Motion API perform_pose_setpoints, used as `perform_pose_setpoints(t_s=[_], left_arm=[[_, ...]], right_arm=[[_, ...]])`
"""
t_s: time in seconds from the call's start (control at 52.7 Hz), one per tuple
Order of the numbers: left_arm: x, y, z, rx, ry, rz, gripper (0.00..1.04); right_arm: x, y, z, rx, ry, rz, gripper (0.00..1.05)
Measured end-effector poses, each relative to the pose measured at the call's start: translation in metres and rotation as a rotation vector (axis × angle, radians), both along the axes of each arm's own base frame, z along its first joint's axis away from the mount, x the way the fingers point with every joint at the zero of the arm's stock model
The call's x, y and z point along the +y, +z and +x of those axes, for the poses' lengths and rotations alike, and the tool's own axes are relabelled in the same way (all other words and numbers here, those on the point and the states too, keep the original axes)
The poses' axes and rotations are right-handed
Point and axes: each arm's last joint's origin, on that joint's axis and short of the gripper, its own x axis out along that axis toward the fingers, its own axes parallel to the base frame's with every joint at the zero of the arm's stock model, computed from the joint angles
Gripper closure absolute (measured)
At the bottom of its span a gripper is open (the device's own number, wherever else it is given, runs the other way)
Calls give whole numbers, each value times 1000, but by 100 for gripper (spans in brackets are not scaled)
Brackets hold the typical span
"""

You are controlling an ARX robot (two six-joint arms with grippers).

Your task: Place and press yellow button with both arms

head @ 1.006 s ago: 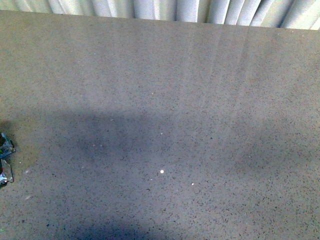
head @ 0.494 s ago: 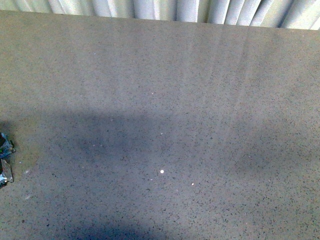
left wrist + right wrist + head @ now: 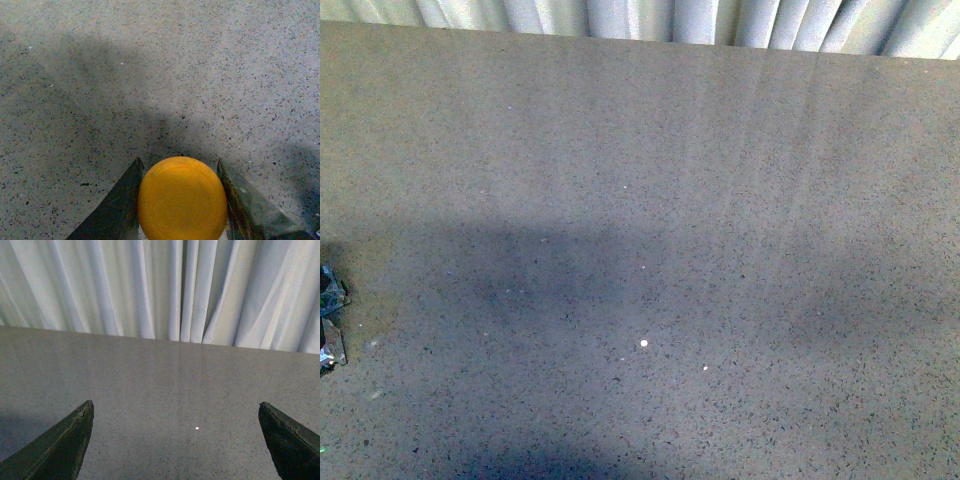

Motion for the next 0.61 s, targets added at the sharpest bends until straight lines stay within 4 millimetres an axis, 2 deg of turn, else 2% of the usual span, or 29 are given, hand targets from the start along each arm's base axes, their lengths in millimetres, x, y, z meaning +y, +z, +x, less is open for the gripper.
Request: perform_pose_setpoints(t_s=[0.19, 0.266, 0.38, 0.475, 0.608], left_arm=[[4, 14, -4, -17, 13, 21, 70], [6, 27, -3, -42, 21, 36, 70], [1, 58, 9, -116, 7, 71, 70], [-25, 81, 26, -181, -75, 62, 70], [-69, 85, 40, -197, -178, 28, 70]], right_arm=[[0, 0, 0, 0, 0, 0, 9], [0, 0, 0, 0, 0, 0, 9], [0, 0, 0, 0, 0, 0, 9], [0, 0, 0, 0, 0, 0, 9], [0, 0, 0, 0, 0, 0, 9]])
